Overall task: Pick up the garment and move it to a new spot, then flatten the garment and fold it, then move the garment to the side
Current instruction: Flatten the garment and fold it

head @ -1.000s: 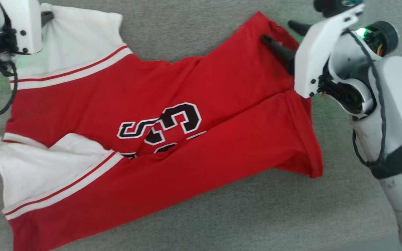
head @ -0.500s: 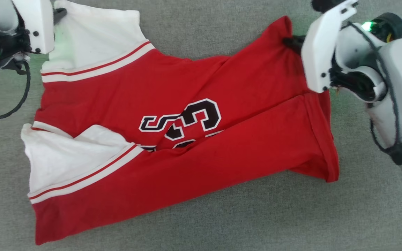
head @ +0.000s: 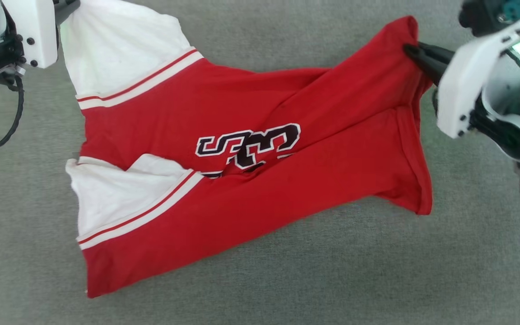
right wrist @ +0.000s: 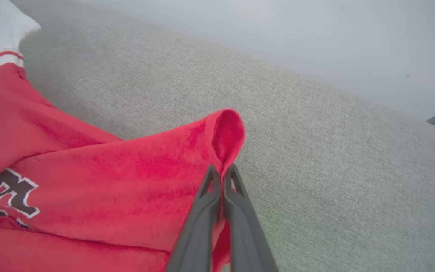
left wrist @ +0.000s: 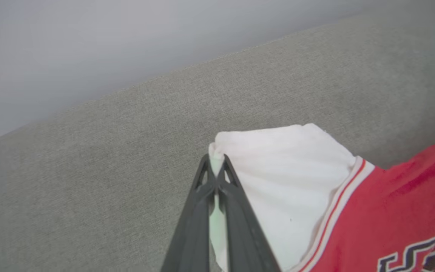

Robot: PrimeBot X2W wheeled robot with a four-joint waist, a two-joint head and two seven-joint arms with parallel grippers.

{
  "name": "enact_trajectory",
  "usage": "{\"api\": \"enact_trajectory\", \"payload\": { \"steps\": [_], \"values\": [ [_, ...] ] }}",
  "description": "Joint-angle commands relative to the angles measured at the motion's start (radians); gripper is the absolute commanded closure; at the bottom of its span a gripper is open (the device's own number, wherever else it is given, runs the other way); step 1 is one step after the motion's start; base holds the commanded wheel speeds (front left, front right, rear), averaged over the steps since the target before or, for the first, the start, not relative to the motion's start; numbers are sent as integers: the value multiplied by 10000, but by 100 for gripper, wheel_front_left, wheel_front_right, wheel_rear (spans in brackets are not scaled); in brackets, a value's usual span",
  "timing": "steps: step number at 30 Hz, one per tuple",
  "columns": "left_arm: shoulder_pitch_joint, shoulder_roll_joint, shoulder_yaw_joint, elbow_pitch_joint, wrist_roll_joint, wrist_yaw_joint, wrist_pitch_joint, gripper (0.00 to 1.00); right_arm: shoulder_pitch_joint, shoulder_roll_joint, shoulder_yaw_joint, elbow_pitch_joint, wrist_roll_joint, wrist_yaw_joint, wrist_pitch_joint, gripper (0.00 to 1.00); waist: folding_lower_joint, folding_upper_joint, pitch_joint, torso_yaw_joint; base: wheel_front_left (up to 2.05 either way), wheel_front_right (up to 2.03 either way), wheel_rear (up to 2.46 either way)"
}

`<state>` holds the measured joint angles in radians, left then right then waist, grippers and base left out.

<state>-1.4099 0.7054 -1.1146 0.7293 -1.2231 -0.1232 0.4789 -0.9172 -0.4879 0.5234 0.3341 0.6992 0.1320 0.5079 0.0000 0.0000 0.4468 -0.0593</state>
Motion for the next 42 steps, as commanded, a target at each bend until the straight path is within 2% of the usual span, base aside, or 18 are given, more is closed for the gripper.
{"api": "enact_trajectory", "payload": {
  "steps": [1,6,9,10,14,15,24,27,31,33,34,35,36,37,39,40,41,42],
  "values": [
    [158,159,3,-354,24,-2,-19,100,364,-192,-94,-315,95,-25,-180,100,0,0,-257,209,0,0,0],
    [505,748,-82,-1809,44,505,217,100,1198,-745,-369,-1314,137,-24,-464,100,0,0,-628,448,0,0,0],
    [856,1249,-133,-3129,4,1060,407,100,1787,-1029,-611,-1876,191,-24,-537,100,0,0,-825,568,0,0,0],
    [1128,1639,-149,-4146,-72,1536,492,100,2228,-1185,-799,-2215,216,-25,-505,100,0,0,-953,635,0,0,0],
    [1820,2515,-172,-6437,-280,2622,642,100,3194,-1379,-1276,-2986,201,-25,-473,100,0,0,-1141,731,0,0,0],
    [1820,2515,-172,-6437,-280,2622,642,100,3194,-1379,-1276,-2986,201,-25,-473,100,0,0,-1141,731,0,0,0],
    [3667,4311,-663,-10789,-667,5016,711,100,5562,-1394,-2423,-4026,187,-19,-161,100,0,0,-1403,790,0,0,0],
    [4283,4503,-873,-11266,-870,5355,498,100,6094,-1161,-2729,-3970,50,-19,-45,100,0,0,-1455,787,0,0,0],
    [5022,4374,-1075,-11091,-1243,5377,198,100,6348,-811,-2858,-3703,7,-18,52,100,0,0,-1482,781,0,0,0],
    [5329,4174,-1139,-10703,-1370,5229,30,100,6298,-624,-2844,-3469,-52,-18,98,72,0,0,-1496,775,0,0,0],
    [5466,4041,-1155,-10473,-1513,5148,-66,100,6249,-550,-2808,-3370,-112,-18,110,53,0,0,-1504,772,0,0,0],
    [5589,3923,-1167,-10193,-1592,5047,-180,100,6194,-464,-2771,-3306,-152,-18,154,7,0,0,-1508,770,0,0,0],
    [5672,3806,-1185,-9932,-1585,4915,-289,93,6155,-393,-2765,-3223,-128,-18,195,0,0,0,-1509,768,0,0,0],
    [5772,3671,-1174,-9678,-1646,4799,-455,76,6122,-342,-2749,-3178,-141,-18,188,0,0,0,-1510,767,0,0,0],
    [5979,3457,-1151,-9205,-1764,4541,-763,39,6070,-292,-2721,-3162,-133,-18,255,0,0,0,-1519,755,0,0,0],
    [6034,3393,-1113,-9012,-1779,4418,-959,15,6051,-297,-2741,-3200,-141,-18,256,0,0,0,-1526,747,0,0,0],
    [6116,3339,-1044,-8807,-1851,4338,-1168,0,6072,-296,-2790,-3237,-121,-18,277,0,0,0,-1540,741,0,0,0],
    [6212,3297,-1005,-8668,-1873,4271,-1363,0,6144,-308,-2838,-3310,-81,-18,313,0,0,0,-1557,736,0,0,0]
  ]
}}
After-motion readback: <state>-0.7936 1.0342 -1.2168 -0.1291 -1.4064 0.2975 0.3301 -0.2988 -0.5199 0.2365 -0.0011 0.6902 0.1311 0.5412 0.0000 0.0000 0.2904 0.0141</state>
